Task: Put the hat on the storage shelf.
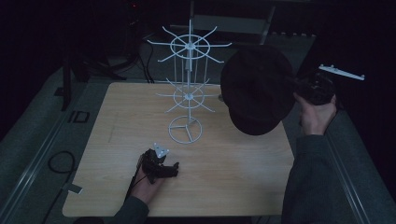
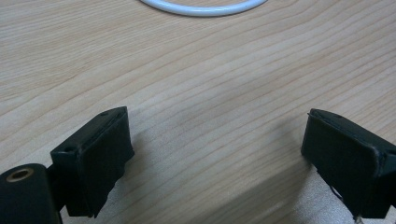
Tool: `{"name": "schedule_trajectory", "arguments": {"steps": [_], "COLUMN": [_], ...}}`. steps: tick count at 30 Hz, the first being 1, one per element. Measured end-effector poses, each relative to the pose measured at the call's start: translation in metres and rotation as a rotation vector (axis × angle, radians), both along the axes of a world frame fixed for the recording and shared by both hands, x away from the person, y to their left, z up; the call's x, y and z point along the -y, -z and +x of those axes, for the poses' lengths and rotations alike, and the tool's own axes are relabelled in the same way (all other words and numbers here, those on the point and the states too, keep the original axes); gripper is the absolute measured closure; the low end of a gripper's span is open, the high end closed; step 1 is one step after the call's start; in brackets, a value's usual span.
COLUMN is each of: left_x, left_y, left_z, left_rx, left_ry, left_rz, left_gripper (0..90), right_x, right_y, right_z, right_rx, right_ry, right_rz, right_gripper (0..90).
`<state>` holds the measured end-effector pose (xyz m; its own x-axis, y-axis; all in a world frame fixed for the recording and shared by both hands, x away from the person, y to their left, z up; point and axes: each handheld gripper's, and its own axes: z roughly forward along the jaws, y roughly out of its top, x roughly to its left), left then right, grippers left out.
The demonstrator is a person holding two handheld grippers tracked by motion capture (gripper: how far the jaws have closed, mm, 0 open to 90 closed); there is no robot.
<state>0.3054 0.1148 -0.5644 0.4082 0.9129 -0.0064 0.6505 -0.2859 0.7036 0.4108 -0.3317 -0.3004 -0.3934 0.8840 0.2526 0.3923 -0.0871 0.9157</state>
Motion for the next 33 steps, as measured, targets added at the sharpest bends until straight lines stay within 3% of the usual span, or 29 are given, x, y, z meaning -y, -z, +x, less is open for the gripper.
{"name": "schedule_trajectory", "arguments": {"steps": [14, 19, 33], "left_x": [0.000, 0.000, 0.000], "left_y": [0.000, 0.000, 0.000], "left_z": [0.000, 0.000, 0.000], "left_rx": [0.000, -0.001, 0.000], "left_ry": [0.000, 0.001, 0.001], "left_rz": [0.000, 0.002, 0.001], "left_gripper": [8.9, 8.9, 8.9], "right_x": [0.003, 0.002, 0.009], "right_y": [-0.017, -0.023, -0.033], "right_z": [0.004, 0.006, 0.012], "right_rx": [0.055, 0.085, 0.130], "right_ry": [-0.085, -0.122, -0.203], "right_rz": [-0.015, -0.041, -0.024], "right_gripper": [80.8, 80.8, 80.7]}}
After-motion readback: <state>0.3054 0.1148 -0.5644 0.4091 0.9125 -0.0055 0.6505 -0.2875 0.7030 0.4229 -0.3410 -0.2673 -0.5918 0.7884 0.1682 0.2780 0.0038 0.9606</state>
